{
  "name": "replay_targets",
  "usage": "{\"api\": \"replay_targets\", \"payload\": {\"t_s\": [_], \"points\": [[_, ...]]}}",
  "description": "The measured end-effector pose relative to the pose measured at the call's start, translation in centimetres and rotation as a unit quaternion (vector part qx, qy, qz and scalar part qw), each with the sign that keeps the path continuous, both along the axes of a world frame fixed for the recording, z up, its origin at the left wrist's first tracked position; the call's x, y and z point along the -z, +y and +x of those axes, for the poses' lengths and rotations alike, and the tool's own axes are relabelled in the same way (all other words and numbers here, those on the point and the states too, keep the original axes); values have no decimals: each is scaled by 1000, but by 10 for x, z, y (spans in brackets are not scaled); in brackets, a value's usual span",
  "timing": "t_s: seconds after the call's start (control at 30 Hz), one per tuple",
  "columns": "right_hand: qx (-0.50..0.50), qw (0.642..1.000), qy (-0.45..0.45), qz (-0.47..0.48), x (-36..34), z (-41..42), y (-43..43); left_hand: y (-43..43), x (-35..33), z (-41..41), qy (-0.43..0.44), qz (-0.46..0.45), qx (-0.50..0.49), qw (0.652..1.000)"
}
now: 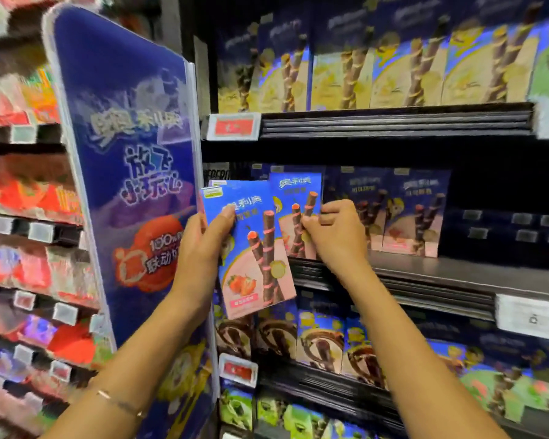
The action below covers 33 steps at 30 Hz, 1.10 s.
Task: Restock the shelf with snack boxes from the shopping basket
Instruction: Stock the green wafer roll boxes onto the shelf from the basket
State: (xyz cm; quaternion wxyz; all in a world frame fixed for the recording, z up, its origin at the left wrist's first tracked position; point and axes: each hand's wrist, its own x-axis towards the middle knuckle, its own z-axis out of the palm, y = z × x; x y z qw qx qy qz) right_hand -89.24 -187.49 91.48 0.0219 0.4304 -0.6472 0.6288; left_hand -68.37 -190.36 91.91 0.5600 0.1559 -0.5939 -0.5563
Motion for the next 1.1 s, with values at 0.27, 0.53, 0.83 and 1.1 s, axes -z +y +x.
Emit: {"api": "replay_targets", "payload": {"t_s": [0.27, 0.53, 0.83, 1.1], "points": [[37, 993, 96, 53, -13, 26, -32, -21, 1, 1, 2, -7, 12, 1000], [86, 988, 110, 72, -14, 32, -44, -26, 3, 0, -11, -28, 21, 999], [55, 990, 109, 68, -18, 38, -42, -29, 6, -1, -11, -37, 31, 999], [48, 990, 108, 76, -20, 39, -43, -30, 9, -2, -10, -33, 24, 999]]}}
